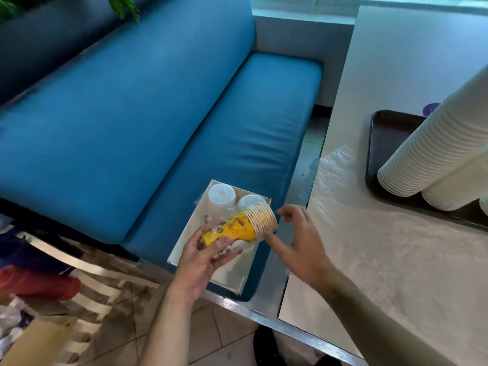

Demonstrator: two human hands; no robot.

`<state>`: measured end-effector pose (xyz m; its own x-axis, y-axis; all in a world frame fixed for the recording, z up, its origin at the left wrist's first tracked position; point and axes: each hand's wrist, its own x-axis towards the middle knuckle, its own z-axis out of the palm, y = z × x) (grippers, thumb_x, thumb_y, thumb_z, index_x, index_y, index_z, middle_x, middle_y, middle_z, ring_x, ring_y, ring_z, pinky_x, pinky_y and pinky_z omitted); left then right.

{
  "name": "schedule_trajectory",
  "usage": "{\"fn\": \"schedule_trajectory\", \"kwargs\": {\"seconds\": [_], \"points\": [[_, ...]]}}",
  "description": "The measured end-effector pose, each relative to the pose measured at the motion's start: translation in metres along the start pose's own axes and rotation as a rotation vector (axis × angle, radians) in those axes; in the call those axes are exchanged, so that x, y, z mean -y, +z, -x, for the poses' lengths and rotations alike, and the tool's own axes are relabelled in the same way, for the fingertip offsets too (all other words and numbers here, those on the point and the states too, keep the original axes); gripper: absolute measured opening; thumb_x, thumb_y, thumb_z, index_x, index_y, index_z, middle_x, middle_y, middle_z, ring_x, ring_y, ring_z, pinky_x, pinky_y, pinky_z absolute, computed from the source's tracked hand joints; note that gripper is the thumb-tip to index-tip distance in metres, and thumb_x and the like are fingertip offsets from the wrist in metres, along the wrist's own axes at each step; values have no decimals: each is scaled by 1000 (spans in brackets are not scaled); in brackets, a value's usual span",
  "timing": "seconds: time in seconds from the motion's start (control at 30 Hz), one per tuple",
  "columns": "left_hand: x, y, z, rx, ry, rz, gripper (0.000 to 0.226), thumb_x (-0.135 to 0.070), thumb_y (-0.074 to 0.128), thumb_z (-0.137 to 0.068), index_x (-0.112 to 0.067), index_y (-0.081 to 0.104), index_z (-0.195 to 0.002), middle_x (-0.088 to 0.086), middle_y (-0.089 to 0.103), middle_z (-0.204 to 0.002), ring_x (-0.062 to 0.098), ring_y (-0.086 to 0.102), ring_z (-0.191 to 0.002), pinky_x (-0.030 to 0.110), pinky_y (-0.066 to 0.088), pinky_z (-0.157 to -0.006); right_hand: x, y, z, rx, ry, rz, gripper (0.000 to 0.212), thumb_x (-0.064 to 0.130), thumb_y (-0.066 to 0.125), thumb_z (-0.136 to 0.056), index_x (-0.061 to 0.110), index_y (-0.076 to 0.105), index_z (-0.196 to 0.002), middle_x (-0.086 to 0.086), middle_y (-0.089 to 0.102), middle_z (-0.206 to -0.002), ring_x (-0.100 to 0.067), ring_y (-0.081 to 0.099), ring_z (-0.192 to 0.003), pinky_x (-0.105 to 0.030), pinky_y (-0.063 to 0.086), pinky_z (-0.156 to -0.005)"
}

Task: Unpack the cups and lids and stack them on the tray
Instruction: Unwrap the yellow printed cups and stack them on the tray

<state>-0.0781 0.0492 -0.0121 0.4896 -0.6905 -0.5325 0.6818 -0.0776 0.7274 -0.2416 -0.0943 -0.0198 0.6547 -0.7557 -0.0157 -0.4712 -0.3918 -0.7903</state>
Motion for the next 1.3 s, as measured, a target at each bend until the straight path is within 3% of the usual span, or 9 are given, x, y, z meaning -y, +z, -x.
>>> {"fn": "schedule_trajectory", "kwargs": {"seconds": [0.13,0.27,0.43,0.63,0.73,0.87,1.03,1.13,1.3], "points": [[-7,20,14,132,-3,38,79,-23,104,-39,-19,73,-112,10,69,-120,36,67,-114,42,63,-76,21,-41,1,37,88,-294,60,70,69,-77,29,61,-121,15,64,-119,-8,62,-111,-33,57,-92],[-12,58,25,283,29,-71,65,-22,100,-52,-26,73,-112,1,72,-114,28,70,-110,39,62,-79,39,-87,6,268,140,-455,31,40,75,-83,22,72,-109,3,76,-104,-13,73,-96,-34,60,-87],[-24,115,36,302,287,-889,62,-37,86,-70,-46,55,-123,-25,67,-109,-3,66,-101,12,53,-74,40,-135,13,253,180,-429,18,27,74,-88,20,73,-105,2,76,-98,-9,72,-88,-26,55,-80],[-10,187,41,341,694,-1465,91,-53,81,-75,-50,24,-145,-16,60,-123,4,60,-99,22,52,-82,45,-179,29,271,154,-359,8,26,71,-93,21,70,-98,-7,71,-95,-19,68,-84,-31,55,-76],[0,215,45,400,812,-1504,104,-46,80,-76,-64,5,-146,-9,57,-124,12,61,-101,34,55,-85,40,-196,37,251,146,-364,6,19,70,-94,16,66,-97,-5,66,-82,-17,62,-74,-34,51,-70],[10,241,46,430,787,-1486,103,-42,81,-76,-64,9,-146,-9,57,-123,13,61,-98,38,57,-87,30,-219,46,192,152,-313,19,21,71,-93,8,66,-104,-17,67,-93,-34,66,-89,-49,55,-77],[22,266,46,411,738,-1468,102,-45,83,-77,-58,11,-148,-12,56,-135,13,61,-108,39,57,-92,21,-262,57,35,136,-245,12,28,72,-91,26,73,-103,6,73,-92,-8,69,-88,-33,58,-82],[25,272,44,369,704,-1423,105,-46,86,-73,-63,10,-143,-13,56,-130,12,59,-108,41,58,-91,15,-294,64,-103,131,-240,8,27,65,-96,28,73,-99,6,69,-74,-10,63,-68,-33,55,-72],[31,285,47,362,693,-1390,106,-51,86,-71,-64,8,-142,-15,52,-135,11,57,-113,42,57,-95,7,-343,78,86,191,-416,41,41,43,-96,13,68,-112,-17,71,-69,-26,69,-61,-29,59,-68]]}}
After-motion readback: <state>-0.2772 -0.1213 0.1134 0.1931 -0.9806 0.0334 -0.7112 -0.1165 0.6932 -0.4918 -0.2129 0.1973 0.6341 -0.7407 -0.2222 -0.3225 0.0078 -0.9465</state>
